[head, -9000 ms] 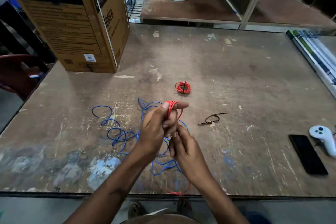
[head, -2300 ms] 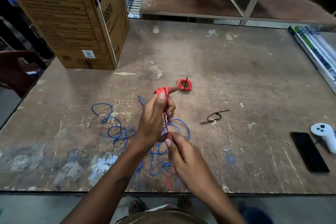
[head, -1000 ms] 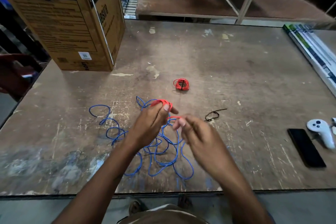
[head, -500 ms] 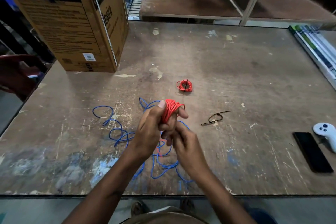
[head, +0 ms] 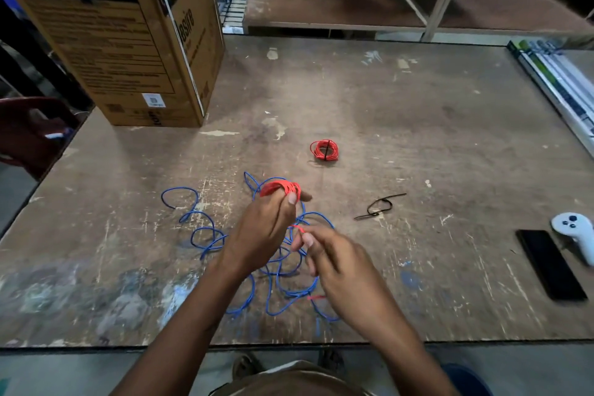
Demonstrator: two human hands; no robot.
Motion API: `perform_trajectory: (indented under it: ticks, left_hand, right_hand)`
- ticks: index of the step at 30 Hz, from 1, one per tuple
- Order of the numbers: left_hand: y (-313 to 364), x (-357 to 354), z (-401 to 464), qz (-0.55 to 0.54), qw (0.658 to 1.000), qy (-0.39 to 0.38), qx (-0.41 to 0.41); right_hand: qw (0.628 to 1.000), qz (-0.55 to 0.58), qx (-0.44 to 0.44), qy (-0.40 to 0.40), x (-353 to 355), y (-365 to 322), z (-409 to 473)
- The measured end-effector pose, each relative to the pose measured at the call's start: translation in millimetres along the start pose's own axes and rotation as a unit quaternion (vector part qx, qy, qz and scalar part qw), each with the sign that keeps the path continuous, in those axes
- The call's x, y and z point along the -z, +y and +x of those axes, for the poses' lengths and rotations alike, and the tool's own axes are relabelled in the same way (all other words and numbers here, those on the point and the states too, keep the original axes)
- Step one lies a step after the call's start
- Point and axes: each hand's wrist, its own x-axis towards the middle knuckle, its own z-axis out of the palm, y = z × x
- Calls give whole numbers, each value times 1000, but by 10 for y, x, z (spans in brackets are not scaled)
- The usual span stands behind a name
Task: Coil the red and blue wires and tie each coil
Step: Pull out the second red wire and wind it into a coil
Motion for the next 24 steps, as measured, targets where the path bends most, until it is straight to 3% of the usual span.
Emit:
perform_trajectory:
  ticks: [5, 11, 15, 21, 24]
  left_hand:
    - [158, -24, -148, -84, 996, -20, 37]
    - [359, 98, -174, -323, 939, -91, 74]
    - [427, 147, -139, -394, 913, -75, 70]
    - [549, 90, -110, -529, 837, -72, 124]
    - [557, 86, -102, -530, 836, -56, 129]
  right_hand:
    - [983, -127, 94, 90, 377, -49, 276]
    - [979, -31, 188, 76, 477, 68, 551]
    - [974, 93, 189, 86, 241, 155, 564]
    - [958, 105, 206, 169, -224, 120, 359]
    - [952, 180, 159, 190, -368, 141, 315]
